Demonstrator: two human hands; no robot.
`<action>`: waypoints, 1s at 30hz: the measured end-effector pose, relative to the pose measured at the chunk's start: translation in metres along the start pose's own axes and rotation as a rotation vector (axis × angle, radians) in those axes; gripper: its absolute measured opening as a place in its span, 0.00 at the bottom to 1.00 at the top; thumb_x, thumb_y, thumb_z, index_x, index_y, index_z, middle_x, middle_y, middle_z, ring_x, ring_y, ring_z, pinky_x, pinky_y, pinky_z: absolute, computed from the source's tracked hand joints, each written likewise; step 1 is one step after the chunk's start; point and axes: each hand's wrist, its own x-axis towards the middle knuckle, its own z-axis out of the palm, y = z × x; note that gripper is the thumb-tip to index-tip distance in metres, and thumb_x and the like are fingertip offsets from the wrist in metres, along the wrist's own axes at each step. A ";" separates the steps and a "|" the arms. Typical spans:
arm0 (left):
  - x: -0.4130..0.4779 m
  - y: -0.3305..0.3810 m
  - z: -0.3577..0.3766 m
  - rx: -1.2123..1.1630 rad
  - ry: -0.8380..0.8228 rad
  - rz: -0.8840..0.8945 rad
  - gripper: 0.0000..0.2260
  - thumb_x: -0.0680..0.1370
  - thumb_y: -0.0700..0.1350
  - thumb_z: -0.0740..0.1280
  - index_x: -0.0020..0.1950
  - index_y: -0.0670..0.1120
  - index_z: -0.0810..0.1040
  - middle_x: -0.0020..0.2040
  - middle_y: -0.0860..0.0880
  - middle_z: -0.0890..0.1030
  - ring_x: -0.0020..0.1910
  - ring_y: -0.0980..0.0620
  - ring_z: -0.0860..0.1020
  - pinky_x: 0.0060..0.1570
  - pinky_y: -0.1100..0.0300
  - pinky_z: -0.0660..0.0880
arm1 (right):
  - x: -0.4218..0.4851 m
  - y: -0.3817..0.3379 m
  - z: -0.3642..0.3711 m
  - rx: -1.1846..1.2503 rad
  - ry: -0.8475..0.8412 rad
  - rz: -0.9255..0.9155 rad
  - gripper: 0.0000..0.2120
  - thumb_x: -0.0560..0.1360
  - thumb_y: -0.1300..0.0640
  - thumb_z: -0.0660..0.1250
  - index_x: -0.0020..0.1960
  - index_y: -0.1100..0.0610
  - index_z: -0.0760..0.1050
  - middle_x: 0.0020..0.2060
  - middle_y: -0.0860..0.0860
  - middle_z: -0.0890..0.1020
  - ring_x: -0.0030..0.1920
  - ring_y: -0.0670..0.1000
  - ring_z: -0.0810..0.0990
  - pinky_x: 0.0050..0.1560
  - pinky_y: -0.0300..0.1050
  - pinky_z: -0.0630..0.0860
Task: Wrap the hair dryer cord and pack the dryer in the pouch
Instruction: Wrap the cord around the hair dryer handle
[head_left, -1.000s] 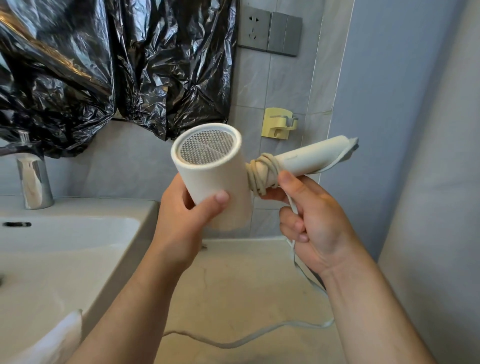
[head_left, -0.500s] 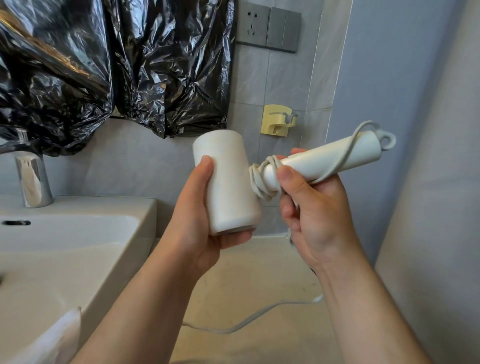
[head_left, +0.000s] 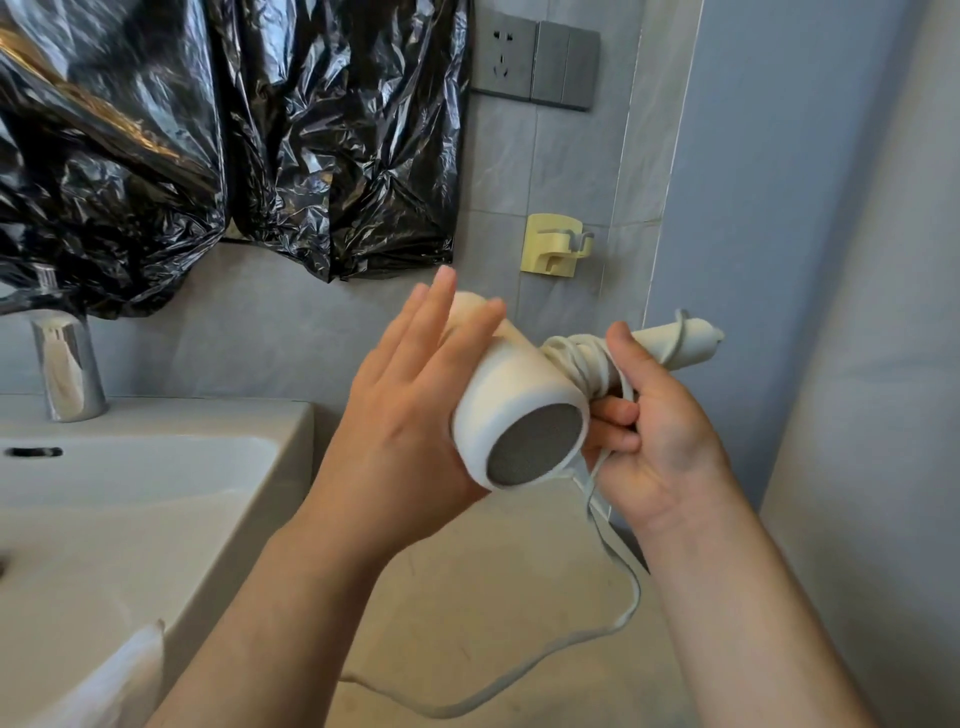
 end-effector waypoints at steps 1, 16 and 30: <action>0.000 0.003 0.000 0.036 0.007 0.021 0.39 0.66 0.62 0.71 0.73 0.51 0.63 0.78 0.47 0.61 0.79 0.48 0.56 0.73 0.49 0.57 | 0.000 0.002 0.001 -0.056 -0.016 0.025 0.14 0.64 0.49 0.71 0.42 0.54 0.71 0.19 0.44 0.67 0.15 0.42 0.61 0.14 0.31 0.55; 0.001 -0.002 -0.001 -1.104 0.311 -0.633 0.23 0.62 0.53 0.71 0.53 0.44 0.80 0.44 0.43 0.82 0.43 0.44 0.80 0.40 0.47 0.77 | -0.014 0.014 0.005 -0.581 -0.255 -0.140 0.11 0.71 0.49 0.68 0.45 0.57 0.77 0.32 0.53 0.81 0.24 0.48 0.71 0.23 0.39 0.67; -0.008 -0.018 -0.007 -1.657 -0.147 -0.762 0.29 0.56 0.59 0.76 0.53 0.46 0.85 0.43 0.41 0.83 0.39 0.42 0.82 0.43 0.49 0.80 | -0.004 0.008 -0.026 -0.734 -0.568 0.103 0.07 0.64 0.61 0.77 0.35 0.56 0.79 0.23 0.49 0.71 0.21 0.44 0.63 0.21 0.34 0.58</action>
